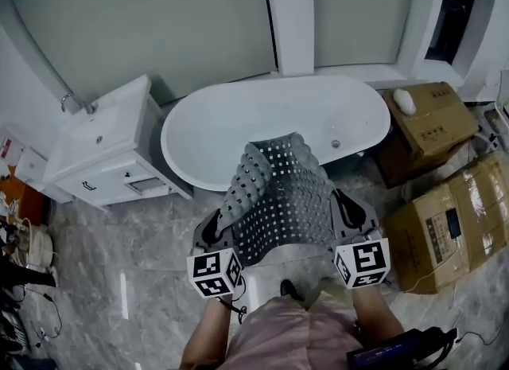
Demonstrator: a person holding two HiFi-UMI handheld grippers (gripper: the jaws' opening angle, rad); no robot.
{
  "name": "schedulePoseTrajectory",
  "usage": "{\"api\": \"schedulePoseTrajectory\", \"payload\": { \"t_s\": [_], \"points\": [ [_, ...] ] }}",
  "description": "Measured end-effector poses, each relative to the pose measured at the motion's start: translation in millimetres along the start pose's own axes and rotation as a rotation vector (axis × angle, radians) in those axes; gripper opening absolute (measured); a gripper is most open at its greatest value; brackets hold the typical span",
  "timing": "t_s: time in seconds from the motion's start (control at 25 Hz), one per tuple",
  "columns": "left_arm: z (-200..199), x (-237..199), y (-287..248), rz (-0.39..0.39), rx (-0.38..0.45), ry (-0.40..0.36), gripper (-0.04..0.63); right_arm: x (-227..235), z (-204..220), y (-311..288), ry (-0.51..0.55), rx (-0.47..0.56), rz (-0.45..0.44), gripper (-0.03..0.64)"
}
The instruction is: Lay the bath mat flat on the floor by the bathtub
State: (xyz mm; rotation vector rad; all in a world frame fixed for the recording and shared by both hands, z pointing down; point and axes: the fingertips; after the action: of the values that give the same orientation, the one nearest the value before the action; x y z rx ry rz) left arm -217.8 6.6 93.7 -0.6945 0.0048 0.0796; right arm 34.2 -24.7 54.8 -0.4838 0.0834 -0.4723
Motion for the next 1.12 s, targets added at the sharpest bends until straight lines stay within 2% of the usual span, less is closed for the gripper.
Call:
{"api": "schedulePoseTrajectory", "payload": {
  "t_s": [0.44,0.64,1.12],
  "points": [
    [-23.3,-9.7,-9.2,-0.030,0.021,0.012,0.038,10.1,-30.1,-21.8,0.026,0.026,-0.017,0.029],
    [-29.6,-8.7,-18.5,-0.035,0.016,0.012,0.038,18.1,-30.6,-29.9,0.031,0.010,-0.022,0.029],
    [1.3,1.7,-33.9,-0.021,-0.085,0.035,0.038,26.7,-3.6,-36.6,0.025,-0.089,-0.040,0.029]
  ]
}}
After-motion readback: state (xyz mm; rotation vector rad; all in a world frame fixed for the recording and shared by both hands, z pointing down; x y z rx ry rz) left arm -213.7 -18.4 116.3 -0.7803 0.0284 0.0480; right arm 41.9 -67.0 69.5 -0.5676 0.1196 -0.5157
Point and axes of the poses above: the fingertips, and each gripper's own axes: y backward along the fingers, x to its right, z out of its underside, and after that the axes turned 15 degrees about -x, right-handed
